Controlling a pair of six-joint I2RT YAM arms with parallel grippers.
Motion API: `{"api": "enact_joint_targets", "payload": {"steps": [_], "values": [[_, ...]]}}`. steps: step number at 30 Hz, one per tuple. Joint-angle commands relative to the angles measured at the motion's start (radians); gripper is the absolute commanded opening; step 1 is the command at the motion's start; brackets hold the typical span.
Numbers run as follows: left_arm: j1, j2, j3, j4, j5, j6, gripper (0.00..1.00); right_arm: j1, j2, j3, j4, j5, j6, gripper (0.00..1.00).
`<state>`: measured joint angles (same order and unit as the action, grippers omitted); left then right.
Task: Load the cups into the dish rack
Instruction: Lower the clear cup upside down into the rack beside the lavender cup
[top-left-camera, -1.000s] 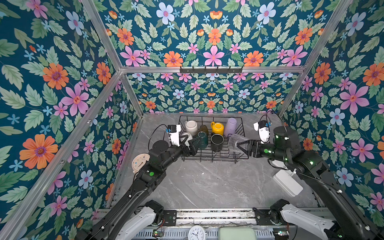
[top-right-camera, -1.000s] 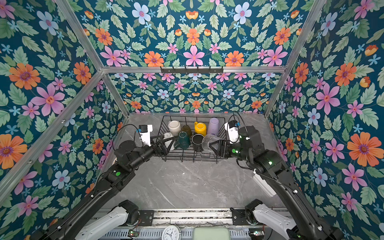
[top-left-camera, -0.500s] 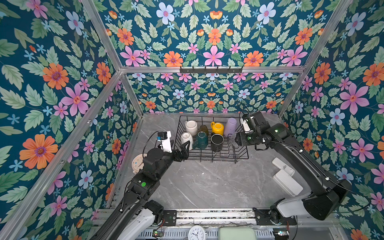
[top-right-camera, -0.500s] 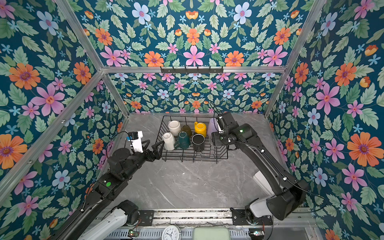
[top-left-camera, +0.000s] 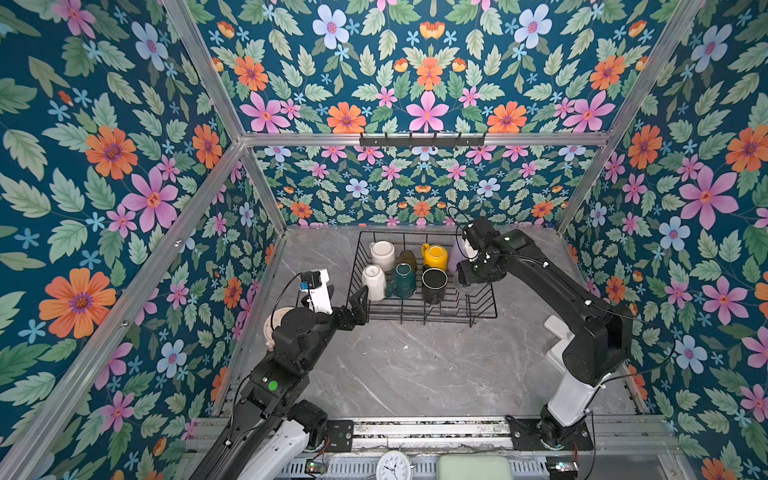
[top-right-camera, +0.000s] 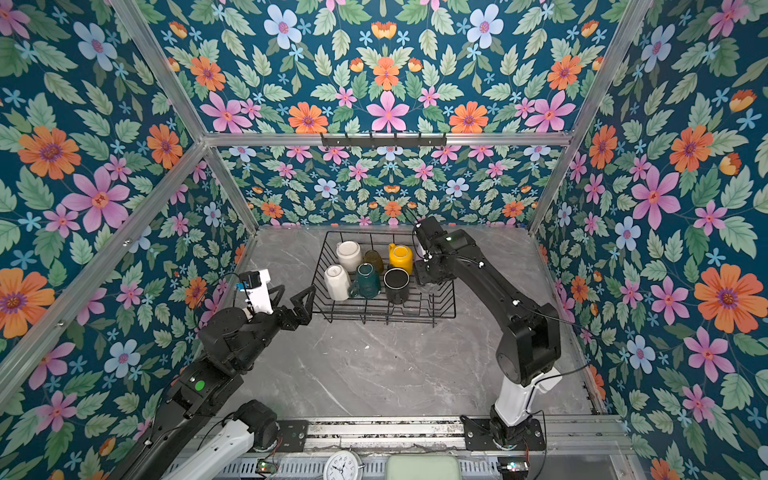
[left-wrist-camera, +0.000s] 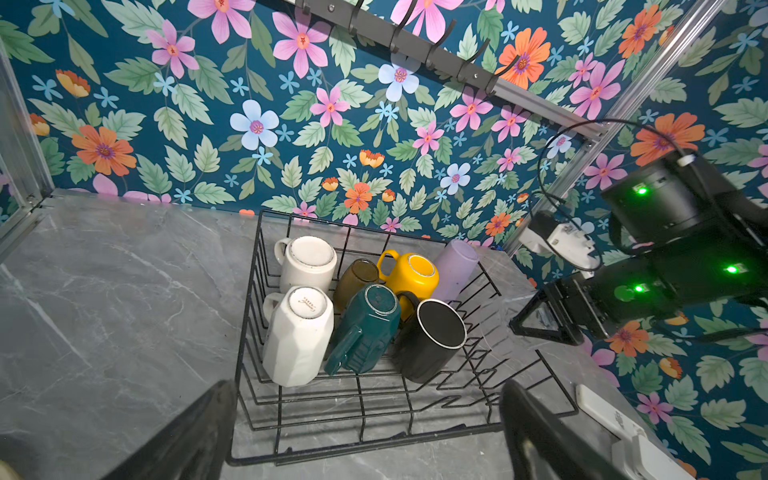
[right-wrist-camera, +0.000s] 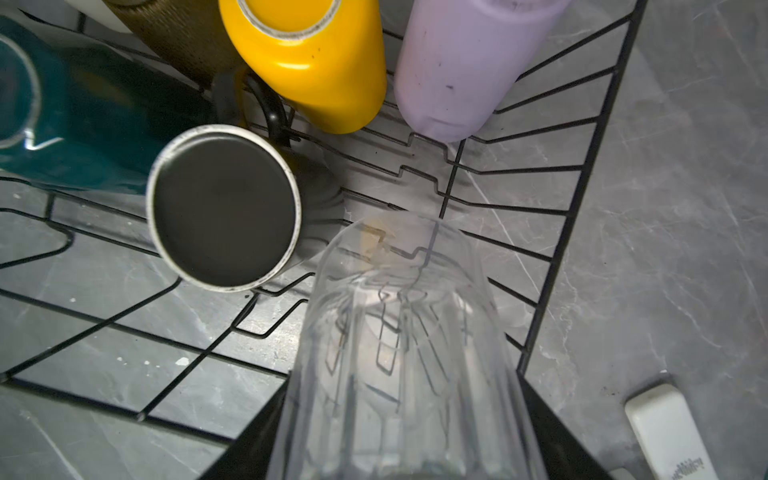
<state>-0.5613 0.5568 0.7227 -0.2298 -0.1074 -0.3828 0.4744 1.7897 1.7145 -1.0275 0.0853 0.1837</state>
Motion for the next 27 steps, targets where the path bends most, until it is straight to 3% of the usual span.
{"api": "enact_joint_targets", "payload": {"steps": [1, 17, 19, 24, 27], "values": [[0.001, -0.009, 0.0, -0.008, -0.026, 0.019, 1.0, -0.004, 0.034, 0.004, -0.009, 0.011, -0.012, 0.0], [0.001, -0.004, 0.001, -0.017, -0.038, 0.028, 1.0, -0.029, 0.182, 0.002, 0.052, -0.009, 0.0, 0.0], [0.001, -0.007, 0.0, -0.02, -0.041, 0.028, 1.0, -0.029, 0.185, 0.001, 0.057, -0.011, 0.001, 0.09], [0.001, -0.01, -0.001, -0.022, -0.044, 0.025, 1.0, -0.03, 0.186, -0.009, 0.065, -0.024, 0.005, 0.48], [0.001, -0.011, -0.002, -0.024, -0.048, 0.028, 1.0, -0.029, 0.187, -0.016, 0.07, -0.02, 0.005, 0.62]]}}
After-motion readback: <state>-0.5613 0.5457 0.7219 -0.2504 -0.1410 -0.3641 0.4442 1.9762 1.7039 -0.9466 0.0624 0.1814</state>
